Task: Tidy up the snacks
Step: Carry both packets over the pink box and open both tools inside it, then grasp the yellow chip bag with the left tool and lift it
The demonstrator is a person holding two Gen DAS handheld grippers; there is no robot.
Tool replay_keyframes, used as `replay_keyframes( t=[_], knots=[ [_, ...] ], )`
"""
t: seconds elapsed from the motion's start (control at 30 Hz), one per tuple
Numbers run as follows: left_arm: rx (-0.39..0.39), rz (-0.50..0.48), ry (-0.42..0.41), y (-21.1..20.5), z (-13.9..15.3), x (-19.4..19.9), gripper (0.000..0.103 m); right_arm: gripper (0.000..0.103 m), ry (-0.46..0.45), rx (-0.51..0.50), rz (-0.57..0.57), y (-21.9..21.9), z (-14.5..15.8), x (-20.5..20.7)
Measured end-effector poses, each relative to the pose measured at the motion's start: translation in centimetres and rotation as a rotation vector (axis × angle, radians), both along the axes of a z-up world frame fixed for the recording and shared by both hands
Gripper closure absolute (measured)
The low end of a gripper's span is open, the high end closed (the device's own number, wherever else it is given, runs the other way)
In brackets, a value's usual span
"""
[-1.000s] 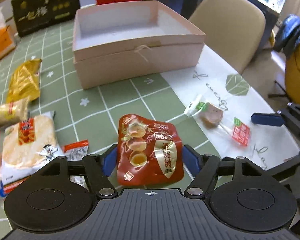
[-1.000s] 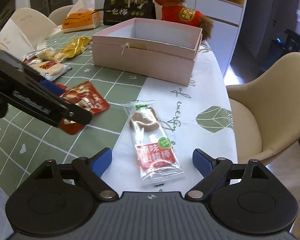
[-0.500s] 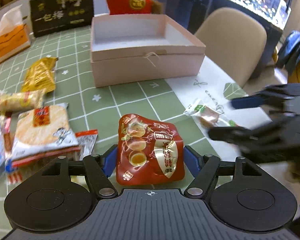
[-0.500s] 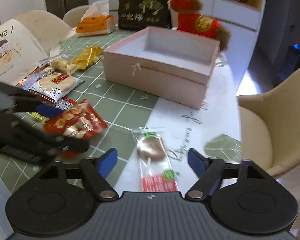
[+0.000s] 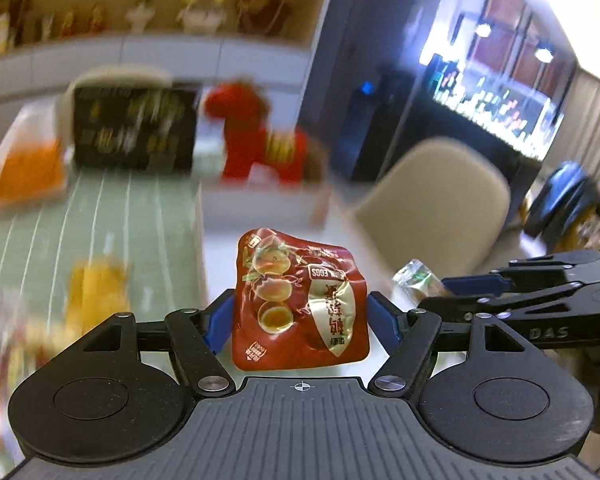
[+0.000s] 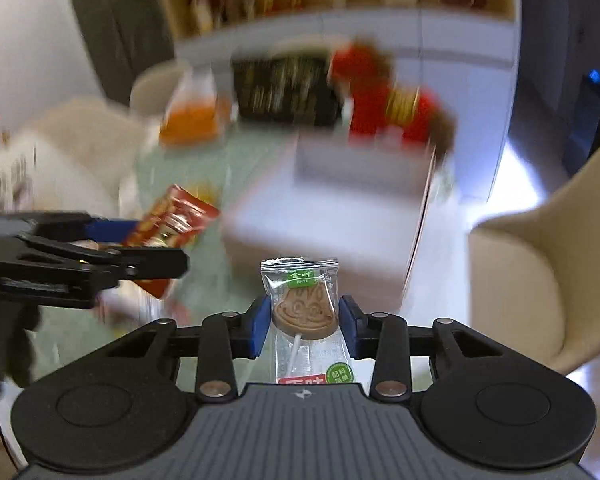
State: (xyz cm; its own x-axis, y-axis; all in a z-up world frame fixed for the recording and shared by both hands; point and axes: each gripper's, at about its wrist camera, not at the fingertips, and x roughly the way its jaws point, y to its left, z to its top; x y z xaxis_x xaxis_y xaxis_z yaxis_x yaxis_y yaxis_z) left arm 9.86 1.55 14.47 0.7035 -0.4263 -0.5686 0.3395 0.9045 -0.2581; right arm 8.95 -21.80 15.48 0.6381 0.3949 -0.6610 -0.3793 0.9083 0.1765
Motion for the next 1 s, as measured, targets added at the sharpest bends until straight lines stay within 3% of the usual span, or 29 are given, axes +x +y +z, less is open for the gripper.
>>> replay_keyframes(
  t=[0.07,0.13,0.2,0.27,0.3,0.4,0.5,0.63,0.73,0.9,1.0],
  knots=[
    [-0.067,-0.024,-0.005,0.6,0.8,3.4,0.026,0.066,-0.022,0.034,-0.043,-0.1,2.2,2.7],
    [-0.144,0.019,0.037,1.5,0.4,7.8,0.027,0.058,-0.043,0.054,-0.066,0.1,3.3,6.1],
    [-0.125,0.064,0.075,1.4,-0.6,11.3,0.029,0.056,-0.028,0.027,-0.100,0.5,3.5,9.3],
    [-0.080,0.019,0.121,0.4,-1.8,13.3,0.032,0.056,-0.020,0.013,-0.124,0.2,3.3,10.4],
    [-0.063,-0.015,0.156,-0.3,-2.5,13.7,0.032,0.054,-0.022,0.016,-0.123,0.1,3.3,10.3],
    [-0.107,-0.040,0.131,-0.6,-3.4,12.9,0.032,0.037,-0.050,-0.003,-0.095,-0.2,2.4,9.1],
    [-0.127,0.055,0.138,1.7,-4.1,13.1,0.032,0.037,-0.031,-0.061,-0.082,-0.3,0.3,8.4],
    [-0.046,0.282,0.102,7.3,-4.9,13.6,0.032,0.037,0.037,-0.075,-0.070,-1.3,-2.9,6.6],
    [0.012,0.427,0.154,11.1,-6.4,14.2,0.033,0.037,0.097,-0.081,-0.060,-1.8,-5.5,4.9],
    [0.059,0.423,0.262,12.4,-10.1,14.1,0.033,0.037,0.201,-0.051,-0.021,-0.7,-8.7,3.2],
    [0.166,0.399,0.301,11.4,-11.6,13.6,0.033,0.037,0.242,-0.025,0.012,0.6,-9.3,2.8]
  ],
)
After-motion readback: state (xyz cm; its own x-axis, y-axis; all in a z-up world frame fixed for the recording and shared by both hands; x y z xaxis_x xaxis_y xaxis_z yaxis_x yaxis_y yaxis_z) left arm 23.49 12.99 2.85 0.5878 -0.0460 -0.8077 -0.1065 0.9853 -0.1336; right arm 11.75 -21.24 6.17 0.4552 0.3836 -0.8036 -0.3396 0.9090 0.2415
